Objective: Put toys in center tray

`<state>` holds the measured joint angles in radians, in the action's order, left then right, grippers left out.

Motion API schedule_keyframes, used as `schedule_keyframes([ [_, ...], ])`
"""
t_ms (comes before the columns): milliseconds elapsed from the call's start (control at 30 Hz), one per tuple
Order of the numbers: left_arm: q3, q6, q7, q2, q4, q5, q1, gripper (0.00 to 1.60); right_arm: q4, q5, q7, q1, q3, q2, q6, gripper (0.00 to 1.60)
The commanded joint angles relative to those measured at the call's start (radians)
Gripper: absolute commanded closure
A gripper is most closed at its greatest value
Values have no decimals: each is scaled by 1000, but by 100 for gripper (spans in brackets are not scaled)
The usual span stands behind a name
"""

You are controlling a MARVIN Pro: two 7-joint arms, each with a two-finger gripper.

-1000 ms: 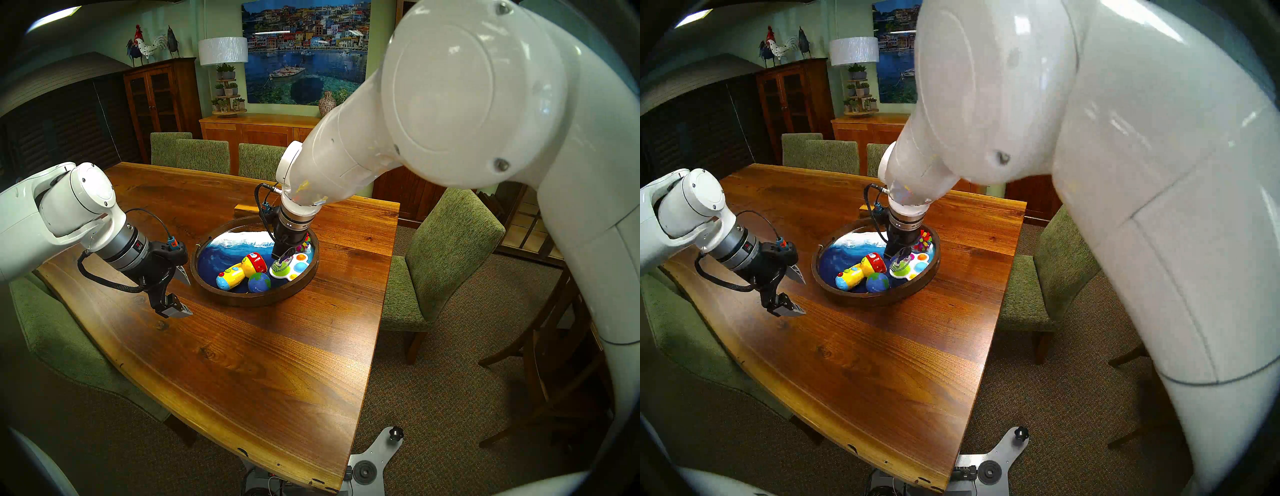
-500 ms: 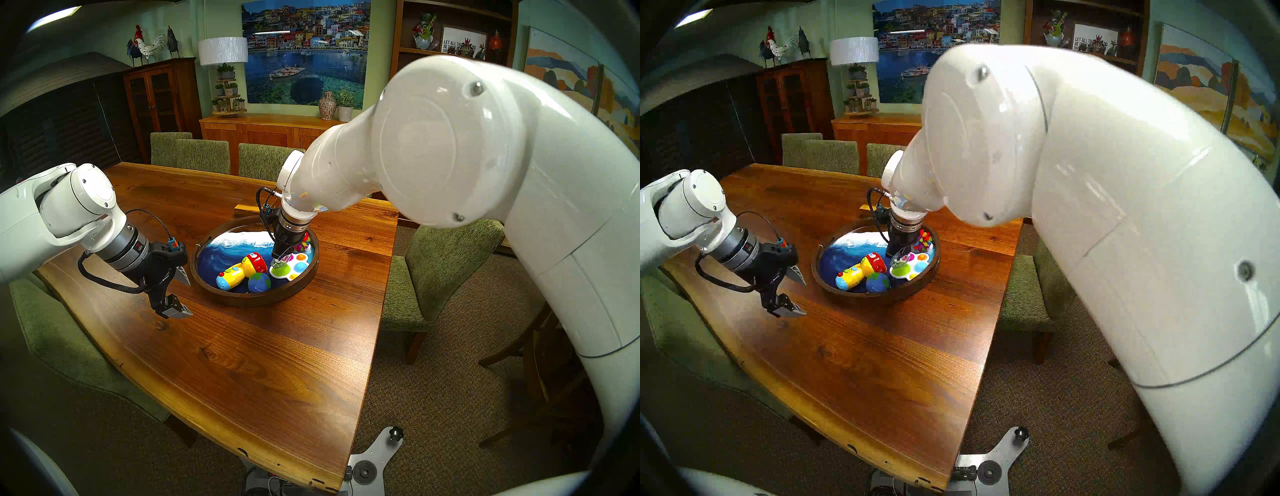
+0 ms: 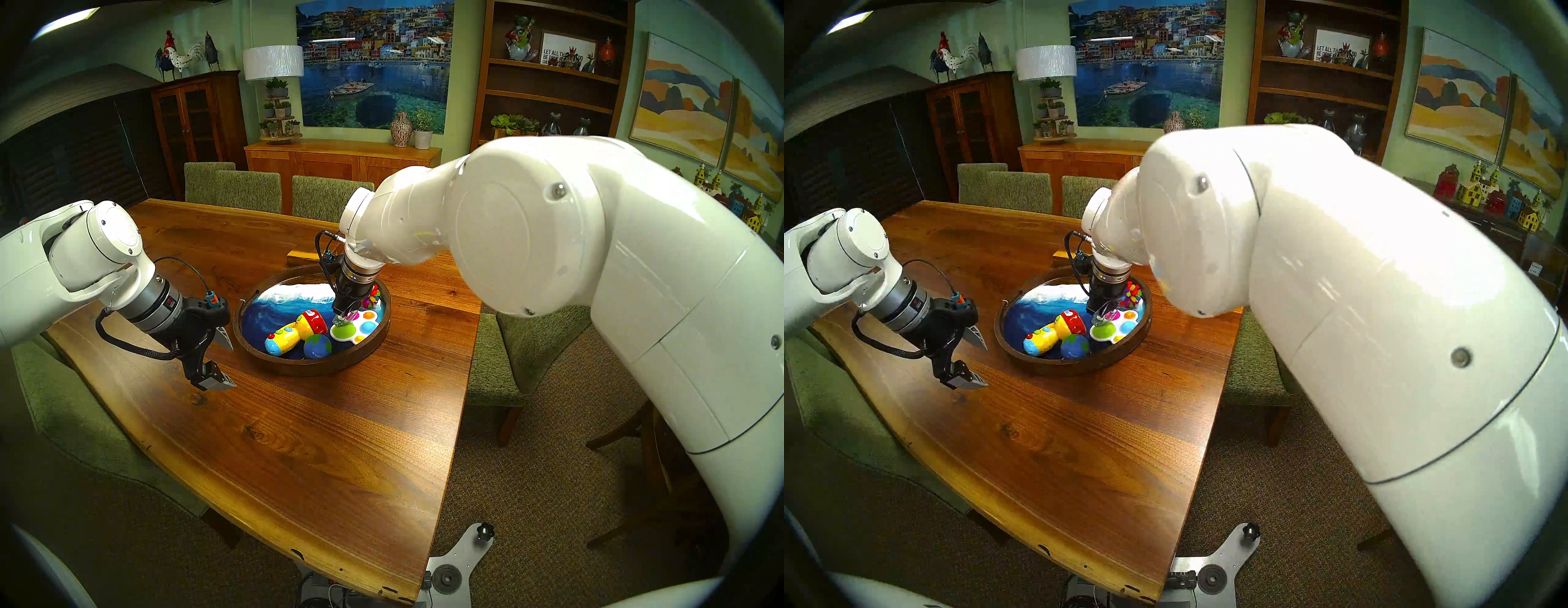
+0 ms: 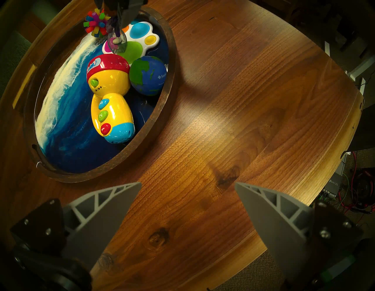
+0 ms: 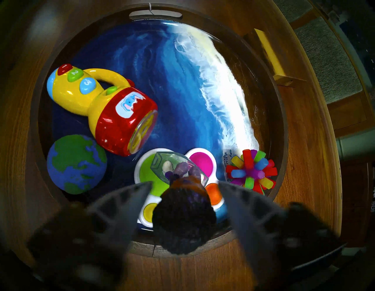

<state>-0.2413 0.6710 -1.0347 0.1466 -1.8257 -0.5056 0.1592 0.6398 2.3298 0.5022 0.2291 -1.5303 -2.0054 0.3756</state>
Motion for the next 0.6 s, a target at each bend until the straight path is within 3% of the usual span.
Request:
schedule_keyframes([
  [0, 24, -2, 2, 2, 0, -1, 26, 0, -102, -13, 25, -4, -17, 6, 28, 0],
  [567, 29, -2, 1, 1, -1, -3, 29, 0, -216, -62, 164, -35, -71, 13, 124, 0],
])
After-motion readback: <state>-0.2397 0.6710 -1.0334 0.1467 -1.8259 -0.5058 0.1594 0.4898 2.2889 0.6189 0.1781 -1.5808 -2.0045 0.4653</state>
